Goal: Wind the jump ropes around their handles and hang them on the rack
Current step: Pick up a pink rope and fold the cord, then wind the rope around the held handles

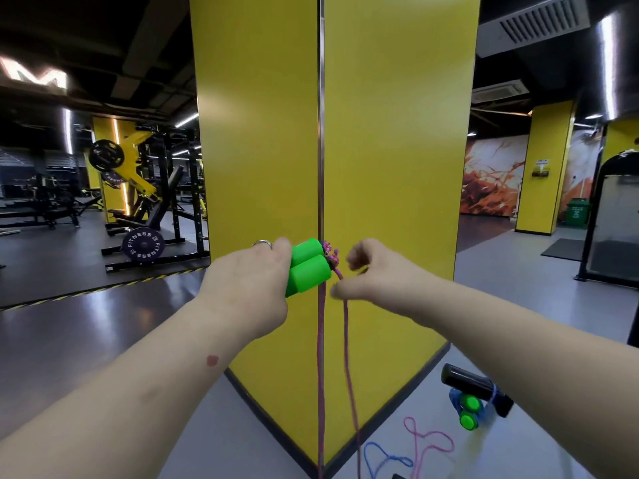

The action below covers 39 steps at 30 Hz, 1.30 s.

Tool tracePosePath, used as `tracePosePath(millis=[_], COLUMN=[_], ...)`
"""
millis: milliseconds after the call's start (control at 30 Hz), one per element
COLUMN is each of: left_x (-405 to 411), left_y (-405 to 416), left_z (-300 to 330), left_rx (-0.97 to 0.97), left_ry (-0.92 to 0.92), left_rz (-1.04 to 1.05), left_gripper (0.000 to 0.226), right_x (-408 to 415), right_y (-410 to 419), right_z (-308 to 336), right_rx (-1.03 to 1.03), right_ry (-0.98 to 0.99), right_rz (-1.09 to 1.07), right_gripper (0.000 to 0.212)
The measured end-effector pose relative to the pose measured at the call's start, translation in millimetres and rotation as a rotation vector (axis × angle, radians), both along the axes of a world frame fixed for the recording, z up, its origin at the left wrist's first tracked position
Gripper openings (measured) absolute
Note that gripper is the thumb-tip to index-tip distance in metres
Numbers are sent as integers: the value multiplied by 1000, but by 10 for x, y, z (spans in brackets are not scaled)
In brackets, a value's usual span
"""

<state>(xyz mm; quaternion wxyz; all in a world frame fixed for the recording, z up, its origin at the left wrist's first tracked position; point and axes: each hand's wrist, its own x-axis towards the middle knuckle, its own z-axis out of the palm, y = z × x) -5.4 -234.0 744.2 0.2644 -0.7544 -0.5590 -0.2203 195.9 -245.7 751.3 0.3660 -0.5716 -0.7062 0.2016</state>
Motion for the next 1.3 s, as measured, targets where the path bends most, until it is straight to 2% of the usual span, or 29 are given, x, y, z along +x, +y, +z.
tracePosePath(millis=[67, 100, 167, 233, 300, 433, 500, 567, 633, 733, 767, 800, 833, 900, 933, 967, 1067, 1167, 1233, 1300], left_x=[40, 53, 60, 70, 110, 161, 142, 161, 191, 134, 85, 40, 8, -12, -5, 5, 1, -9, 30, 81], left_y=[-17, -28, -51, -69, -95, -131, -134, -166, -192, -171, -139, -105, -70, -17, -6, 6, 39, 50, 32, -6], left_z=[-15, -22, -29, -46, -63, -95, -123, -140, -155, -121, -108, -97, -90, -113, -137, -163, -239, -252, -246, -246], left_rx=[-6, -5, 13, 41, 62, 140, 207, 216, 166, 116, 102, 95, 92, 60, 26, -12, -98, -158, -232, -300], left_ry=[60, 86, 119, 142, 148, 120, 131, 106, 62, -8, -38, -58, -61, -21, 5, 29, 71, 38, 26, 108], left_rz=[-30, -43, -53, -56, -72, -104, -69, -41, -30, -11, 4, 22, 38, 68, 80, 89, 95, 118, 142, 126], left_gripper=[38, 38, 38, 47, 52, 64, 72, 70, 60, 43, 40, 37, 36, 34, 34, 34, 35, 34, 29, 29], right_x=[-65, -99, -150, -226, -294, -303, -265, -239, -218, -124, -83, -51, -43, -54, -83, -114, -160, -202, -260, -284], right_y=[40, 46, 29, -2, 24, 131, 170, 190, 174, 61, 21, -6, -30, -50, -47, -59, -195, -311, -367, -380], right_z=[-88, -115, -106, -97, -144, -202, -182, -167, -162, -90, -58, -39, -34, -78, -104, -103, 18, 88, 92, 161], right_rx=[-129, -183, -244, -199, -70, 190, 248, 261, 196, -136, -214, -211, -129, 94, 135, 144, 117, 148, 206, 230], right_ry=[182, 311, 491, 504, 454, 464, 426, 407, 416, 561, 537, 420, 177, -471, -697, -835, -1083, -1235, -1284, -1223], right_rz=[229, 314, 370, 308, 173, 51, 48, 56, 104, 294, 318, 290, 211, 55, 22, 14, 53, 101, 129, 211], right_gripper=[95, 98, 79, 50, 37, 22, 23, 26, 30, 52, 58, 58, 55, 41, 35, 29, 27, 32, 33, 31])
